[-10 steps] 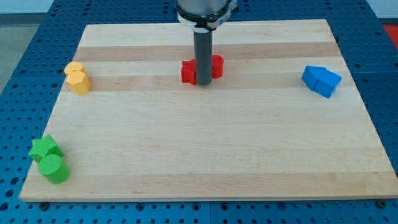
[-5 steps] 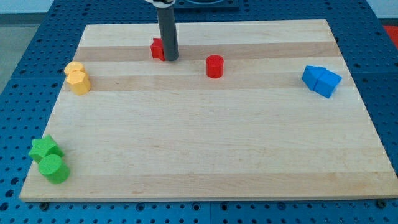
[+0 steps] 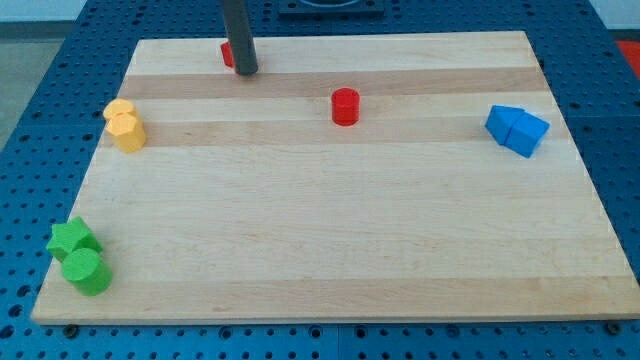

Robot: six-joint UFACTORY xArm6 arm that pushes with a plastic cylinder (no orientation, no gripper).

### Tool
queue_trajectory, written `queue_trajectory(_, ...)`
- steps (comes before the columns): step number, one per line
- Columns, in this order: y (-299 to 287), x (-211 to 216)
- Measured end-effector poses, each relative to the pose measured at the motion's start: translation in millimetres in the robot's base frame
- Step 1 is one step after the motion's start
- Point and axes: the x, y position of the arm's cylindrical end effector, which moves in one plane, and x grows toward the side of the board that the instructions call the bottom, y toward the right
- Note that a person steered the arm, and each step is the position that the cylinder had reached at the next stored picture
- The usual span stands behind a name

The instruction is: Push the red star to the top left corner of the board

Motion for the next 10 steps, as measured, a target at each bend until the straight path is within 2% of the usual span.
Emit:
queue_trajectory(3, 18.5, -45.0)
queue_trajectory(5, -31.6, -45.1)
queue_trajectory(7, -43.7, -53.9)
queue_trajectory(10, -105.8, -54.0)
